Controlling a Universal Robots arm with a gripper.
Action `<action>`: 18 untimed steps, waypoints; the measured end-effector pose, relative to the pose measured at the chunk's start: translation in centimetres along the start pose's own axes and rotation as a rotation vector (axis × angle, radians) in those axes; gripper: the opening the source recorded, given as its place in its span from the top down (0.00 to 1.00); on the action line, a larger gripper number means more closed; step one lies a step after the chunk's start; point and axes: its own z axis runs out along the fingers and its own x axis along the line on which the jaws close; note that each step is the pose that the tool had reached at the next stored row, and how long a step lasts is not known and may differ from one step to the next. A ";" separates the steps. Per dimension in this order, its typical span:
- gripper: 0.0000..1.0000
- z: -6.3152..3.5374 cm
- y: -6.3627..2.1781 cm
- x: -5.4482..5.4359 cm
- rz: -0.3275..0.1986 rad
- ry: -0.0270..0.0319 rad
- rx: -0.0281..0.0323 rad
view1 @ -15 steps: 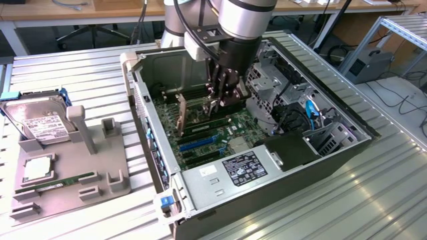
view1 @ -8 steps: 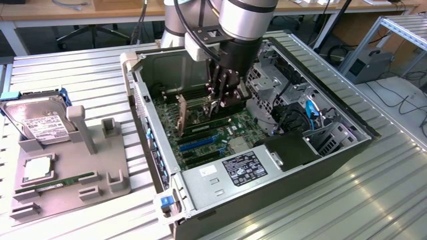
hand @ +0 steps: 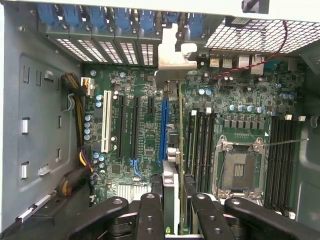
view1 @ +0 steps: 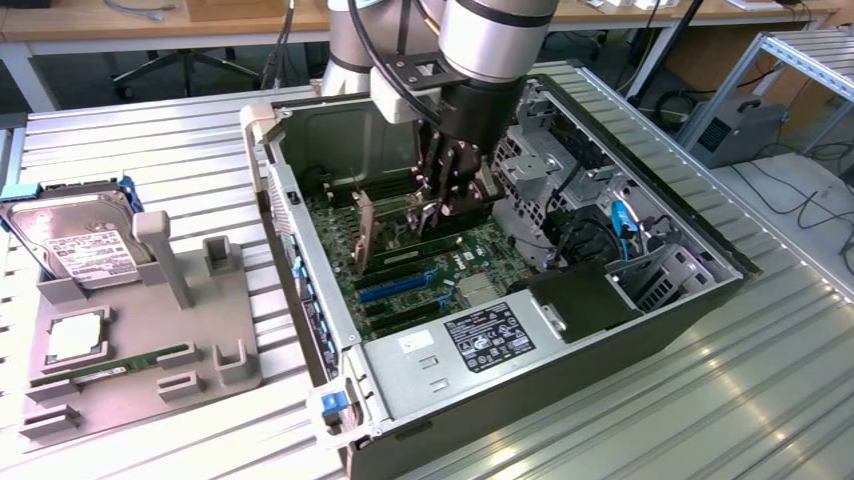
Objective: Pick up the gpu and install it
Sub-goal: 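Insert the gpu into the slot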
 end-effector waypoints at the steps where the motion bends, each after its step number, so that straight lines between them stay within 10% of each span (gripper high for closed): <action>1: 0.73 0.00 0.01 0.0 0.000 0.0000 0.0001; 18: 0.73 0.27 0.11 1.0 0.000 0.0000 0.0001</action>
